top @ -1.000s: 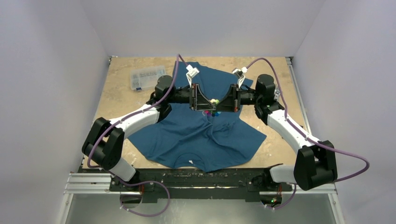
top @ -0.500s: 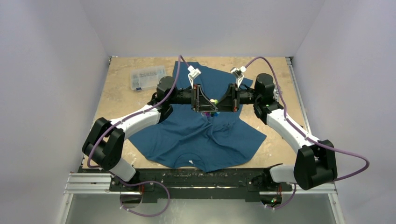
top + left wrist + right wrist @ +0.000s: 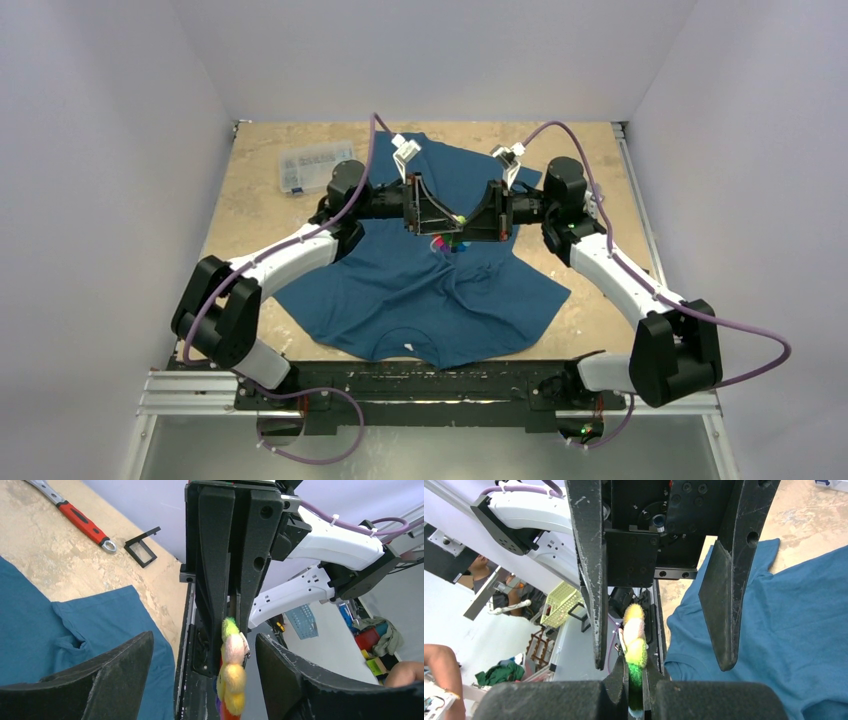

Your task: Remove the brooch from the garment

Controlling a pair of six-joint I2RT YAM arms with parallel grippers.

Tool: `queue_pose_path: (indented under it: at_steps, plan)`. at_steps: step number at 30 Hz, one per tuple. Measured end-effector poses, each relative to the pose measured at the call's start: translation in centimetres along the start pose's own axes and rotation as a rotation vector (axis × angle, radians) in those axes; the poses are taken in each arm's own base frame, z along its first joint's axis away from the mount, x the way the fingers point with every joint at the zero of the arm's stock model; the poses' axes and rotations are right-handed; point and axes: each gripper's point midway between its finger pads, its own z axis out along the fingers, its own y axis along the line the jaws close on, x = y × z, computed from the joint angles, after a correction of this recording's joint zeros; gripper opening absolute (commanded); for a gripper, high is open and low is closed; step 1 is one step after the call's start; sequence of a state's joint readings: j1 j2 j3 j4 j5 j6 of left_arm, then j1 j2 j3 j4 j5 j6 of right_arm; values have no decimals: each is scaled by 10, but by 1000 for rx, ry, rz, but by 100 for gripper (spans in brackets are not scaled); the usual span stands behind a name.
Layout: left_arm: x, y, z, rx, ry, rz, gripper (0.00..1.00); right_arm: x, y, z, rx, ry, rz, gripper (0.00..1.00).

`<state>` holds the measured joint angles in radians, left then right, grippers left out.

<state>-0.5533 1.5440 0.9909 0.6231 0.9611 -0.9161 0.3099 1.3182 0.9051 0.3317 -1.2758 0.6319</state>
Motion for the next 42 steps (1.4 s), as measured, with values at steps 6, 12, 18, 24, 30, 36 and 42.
queue_pose_path:
  at_steps: [6, 12, 18, 24, 30, 36, 42]
  plan:
    - [-5, -3, -3, 0, -12, 12, 74, 2, -1, 1, -1, 6, 5, 0]
    - [-14, 0, -11, -15, -36, 21, 65, 0, 0, 1, 0, 5, -3, 0]
    - [-25, -5, -24, -30, -63, 37, 55, -2, 0, 1, 0, 4, -14, 0]
    - [-27, -18, -32, -10, -63, 66, 52, -5, 2, 1, -1, 2, -24, 0]
    - [-16, -22, -36, 0, -36, 52, 54, -12, 6, 2, -9, -10, -39, 0]
    - [-15, -23, -37, 2, -28, 46, 45, -16, 10, 2, -17, -18, -41, 0]
    - [-13, -24, -37, 10, -19, 46, 39, -16, 11, 4, -21, -17, -38, 0]
